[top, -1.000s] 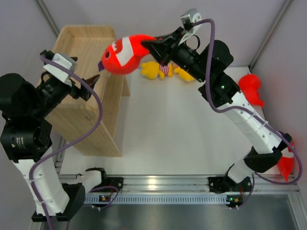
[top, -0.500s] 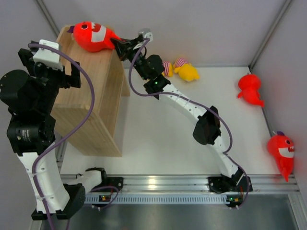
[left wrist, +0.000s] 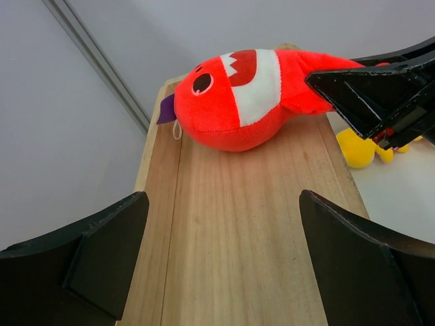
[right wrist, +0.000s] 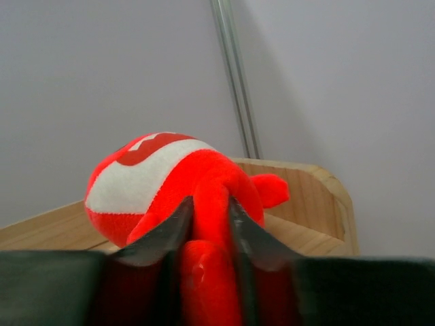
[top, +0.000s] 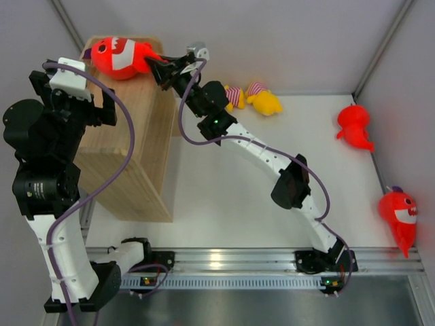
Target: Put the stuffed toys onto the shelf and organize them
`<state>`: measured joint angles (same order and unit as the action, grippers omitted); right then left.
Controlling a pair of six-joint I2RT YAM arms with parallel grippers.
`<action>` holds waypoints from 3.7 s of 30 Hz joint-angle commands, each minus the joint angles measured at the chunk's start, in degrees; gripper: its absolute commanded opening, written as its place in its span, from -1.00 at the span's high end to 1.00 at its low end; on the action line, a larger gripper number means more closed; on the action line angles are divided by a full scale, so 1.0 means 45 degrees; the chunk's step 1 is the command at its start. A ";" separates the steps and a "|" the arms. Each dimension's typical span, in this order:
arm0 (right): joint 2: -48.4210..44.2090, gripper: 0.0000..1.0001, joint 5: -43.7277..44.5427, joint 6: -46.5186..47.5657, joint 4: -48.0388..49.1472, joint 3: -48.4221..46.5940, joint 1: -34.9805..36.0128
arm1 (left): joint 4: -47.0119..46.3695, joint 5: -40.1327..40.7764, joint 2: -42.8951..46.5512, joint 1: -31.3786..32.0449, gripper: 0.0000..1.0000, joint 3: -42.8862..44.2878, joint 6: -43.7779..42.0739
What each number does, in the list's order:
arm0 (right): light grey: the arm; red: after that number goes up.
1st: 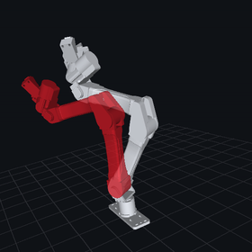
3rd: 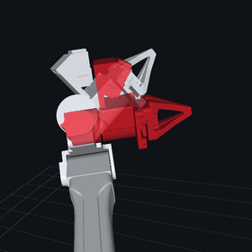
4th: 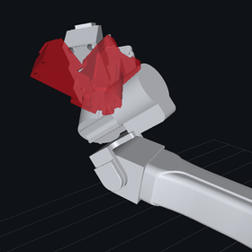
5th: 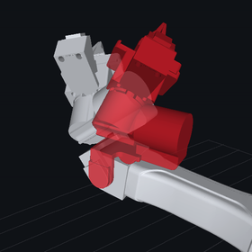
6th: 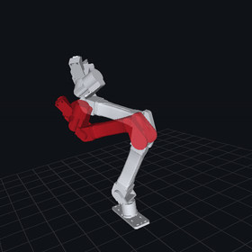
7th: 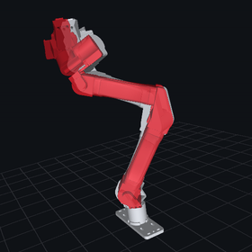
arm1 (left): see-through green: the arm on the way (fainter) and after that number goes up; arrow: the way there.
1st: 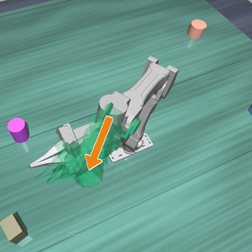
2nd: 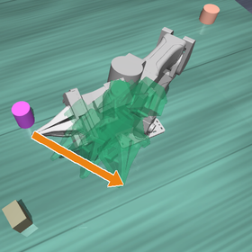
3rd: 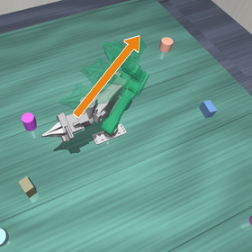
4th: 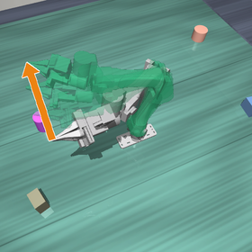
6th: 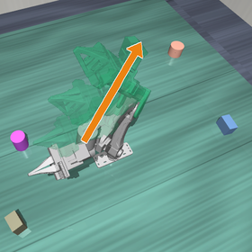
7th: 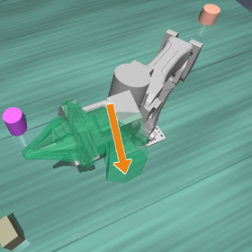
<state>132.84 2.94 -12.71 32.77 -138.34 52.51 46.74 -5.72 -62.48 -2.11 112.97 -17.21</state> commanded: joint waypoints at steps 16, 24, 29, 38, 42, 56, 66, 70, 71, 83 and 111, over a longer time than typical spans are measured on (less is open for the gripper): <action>-0.6117 -0.99 -0.2235 0.1964 -0.4840 0.2872 -0.0419 | -0.0582 -0.0508 0.0388 -0.0039 -0.97 -0.0495 -0.0081; -1.0486 -0.99 -0.2551 0.1808 -0.5174 0.6089 -0.1433 | -0.0543 -0.0371 0.0505 -0.0058 -0.97 -0.0806 -0.0218; -1.3129 -0.99 0.1289 0.3137 -0.6908 0.9290 -0.3188 | -0.0407 -0.0273 0.0719 -0.0039 -0.97 -0.0983 -0.0413; -1.0076 -0.97 0.0429 -0.1528 -1.0521 1.0822 -1.3909 | 0.0354 -0.0448 0.0758 -0.0020 -0.97 -0.0242 -0.0296; -0.8623 -0.89 -0.0575 -0.2506 -0.9513 1.1717 -1.5943 | 0.0920 -0.0469 0.0915 -0.0020 -0.97 -0.0162 -0.0432; -0.6006 -0.90 -0.0923 -0.6233 -0.7673 1.4181 -1.8329 | 0.2328 -0.0018 0.0779 0.0176 -0.97 0.0697 -0.0726; -0.5339 -0.99 -0.1475 -0.8403 -0.6793 1.5039 -1.8544 | 0.2386 -0.0273 0.0622 0.0059 -0.97 0.0892 -0.0414; -0.6352 -0.99 0.0397 -0.8563 -0.6698 1.6383 -1.8505 | 0.2367 -0.0448 0.0603 -0.0039 -0.96 0.1048 -0.0355; -0.6838 -0.99 0.0749 -0.8466 -0.6639 1.6542 -1.8505 | 0.2367 -0.0565 0.0603 -0.0039 -0.97 0.1029 -0.0335; -0.8097 -0.99 0.0677 -0.9147 -0.6129 1.8517 -1.8505 | 0.2484 -0.0703 0.0681 -0.0020 -0.96 0.1068 -0.0374; -0.5767 1.00 -0.3074 -0.9912 -0.2285 1.8360 -1.8447 | 0.2582 -0.0625 0.0720 -0.0117 -0.96 0.1302 -0.0355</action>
<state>110.30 -7.75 -57.65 16.75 -55.99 -29.98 58.35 -8.51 -59.48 -2.28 117.10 -19.40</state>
